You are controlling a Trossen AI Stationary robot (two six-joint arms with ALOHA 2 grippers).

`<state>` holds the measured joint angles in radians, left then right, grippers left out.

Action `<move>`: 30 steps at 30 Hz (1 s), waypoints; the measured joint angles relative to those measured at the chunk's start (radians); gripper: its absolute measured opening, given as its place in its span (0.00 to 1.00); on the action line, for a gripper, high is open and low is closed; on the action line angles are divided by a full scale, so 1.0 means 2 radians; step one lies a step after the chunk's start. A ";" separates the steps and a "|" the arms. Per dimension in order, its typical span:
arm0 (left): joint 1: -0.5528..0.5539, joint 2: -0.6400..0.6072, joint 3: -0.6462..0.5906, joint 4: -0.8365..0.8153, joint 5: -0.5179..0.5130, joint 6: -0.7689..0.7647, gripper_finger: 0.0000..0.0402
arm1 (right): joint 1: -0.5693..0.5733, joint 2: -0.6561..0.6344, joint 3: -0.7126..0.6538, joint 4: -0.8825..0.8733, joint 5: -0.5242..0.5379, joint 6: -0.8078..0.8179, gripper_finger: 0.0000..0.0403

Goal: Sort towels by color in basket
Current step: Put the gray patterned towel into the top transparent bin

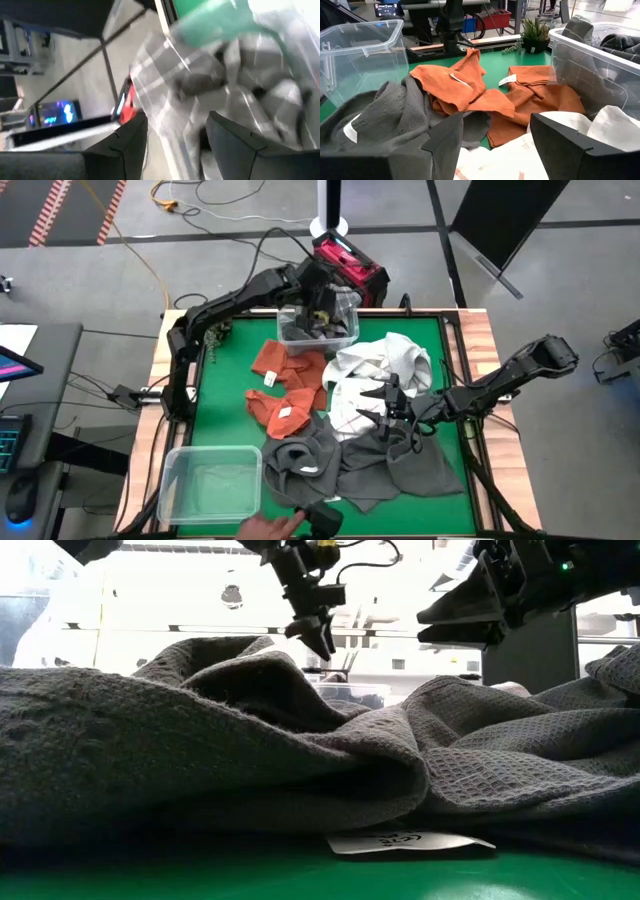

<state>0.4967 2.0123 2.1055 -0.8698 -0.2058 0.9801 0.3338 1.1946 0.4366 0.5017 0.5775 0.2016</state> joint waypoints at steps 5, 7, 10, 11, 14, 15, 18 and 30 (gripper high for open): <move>0.020 0.023 -0.002 0.045 0.037 0.003 0.48 | 0.000 0.000 0.000 0.000 0.000 0.000 0.65; 0.026 0.041 -0.005 0.055 0.057 0.003 0.48 | 0.000 0.000 0.000 -0.002 0.000 0.000 0.65; 0.033 0.064 -0.011 0.050 0.050 0.004 0.48 | 0.004 0.001 0.000 -0.006 0.000 0.001 0.65; 0.034 0.069 -0.011 0.061 0.041 0.002 0.48 | 0.004 0.001 0.000 -0.007 0.000 0.000 0.65; 0.034 0.081 -0.011 0.066 0.022 0.003 0.42 | 0.006 0.001 0.000 -0.007 -0.002 -0.004 0.65; 0.034 0.082 -0.011 0.067 0.021 0.007 0.37 | 0.006 0.001 0.000 -0.008 -0.002 -0.007 0.65; 0.033 0.082 -0.011 0.050 0.020 0.012 0.13 | 0.006 0.001 0.000 -0.006 -0.001 -0.011 0.65; -0.005 -0.001 -0.011 -0.090 -0.005 -0.009 0.00 | 0.010 0.001 0.000 -0.010 -0.001 -0.009 0.65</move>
<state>0.4857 2.0097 2.0842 -1.0499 -0.2149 0.9621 0.3531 1.1965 0.4362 0.4820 0.5751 0.1833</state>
